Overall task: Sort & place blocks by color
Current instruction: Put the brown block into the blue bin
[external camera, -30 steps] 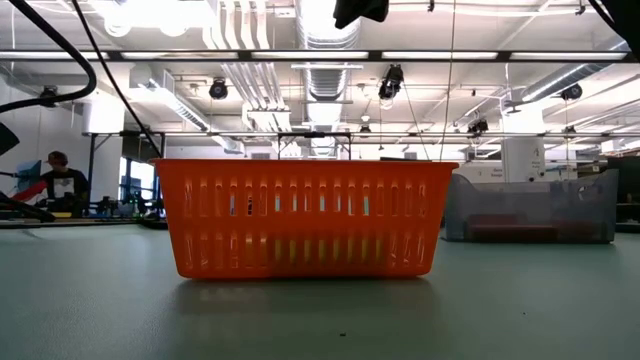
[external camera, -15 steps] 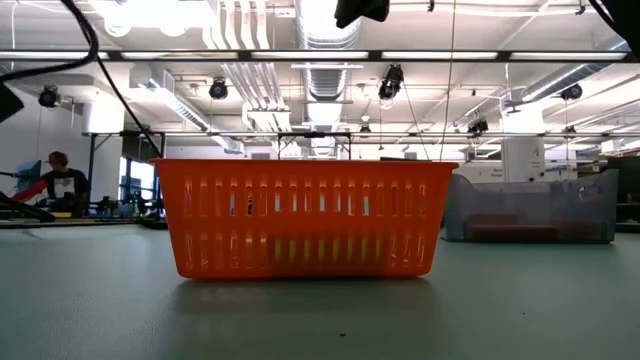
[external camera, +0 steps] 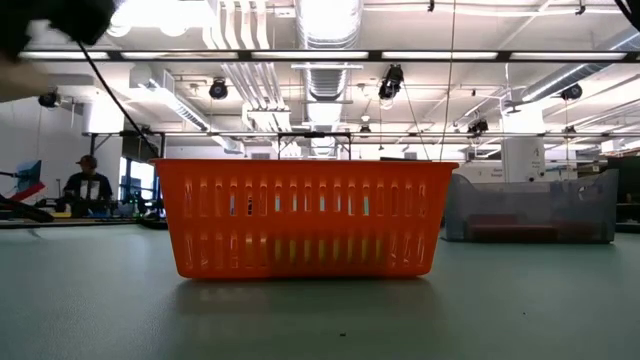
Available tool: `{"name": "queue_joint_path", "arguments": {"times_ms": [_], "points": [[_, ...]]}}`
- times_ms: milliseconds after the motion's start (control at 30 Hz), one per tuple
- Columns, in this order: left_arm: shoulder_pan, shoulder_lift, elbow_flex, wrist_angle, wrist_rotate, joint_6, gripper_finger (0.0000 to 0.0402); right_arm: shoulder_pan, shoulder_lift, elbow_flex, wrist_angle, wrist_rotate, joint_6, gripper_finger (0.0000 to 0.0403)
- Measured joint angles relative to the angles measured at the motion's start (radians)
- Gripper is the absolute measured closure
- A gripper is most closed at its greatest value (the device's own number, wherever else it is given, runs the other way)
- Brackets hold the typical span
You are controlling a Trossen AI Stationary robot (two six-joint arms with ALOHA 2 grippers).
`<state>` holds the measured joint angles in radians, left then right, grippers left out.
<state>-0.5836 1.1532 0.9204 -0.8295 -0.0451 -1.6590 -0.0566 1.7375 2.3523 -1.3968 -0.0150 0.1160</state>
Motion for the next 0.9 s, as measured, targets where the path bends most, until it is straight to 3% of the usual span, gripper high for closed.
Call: {"name": "queue_joint_path", "arguments": {"times_ms": [133, 433, 900], "points": [[0.106, -0.013, 0.057, 0.004, -0.142, 0.191, 0.0308, 0.0, -0.036, 0.0, 0.075, 0.0, 0.001, 0.0335], [0.376, -0.019, 0.171, 0.056, -0.155, 0.613, 0.0308, 0.0, -0.064, 0.0, 0.171, -0.009, -0.049, 0.0335], [0.501, -0.01, 0.207, 0.344, -0.155, 0.875, 0.0308, 0.0, -0.079, -0.001, 0.206, -0.019, -0.111, 0.0335]]}}
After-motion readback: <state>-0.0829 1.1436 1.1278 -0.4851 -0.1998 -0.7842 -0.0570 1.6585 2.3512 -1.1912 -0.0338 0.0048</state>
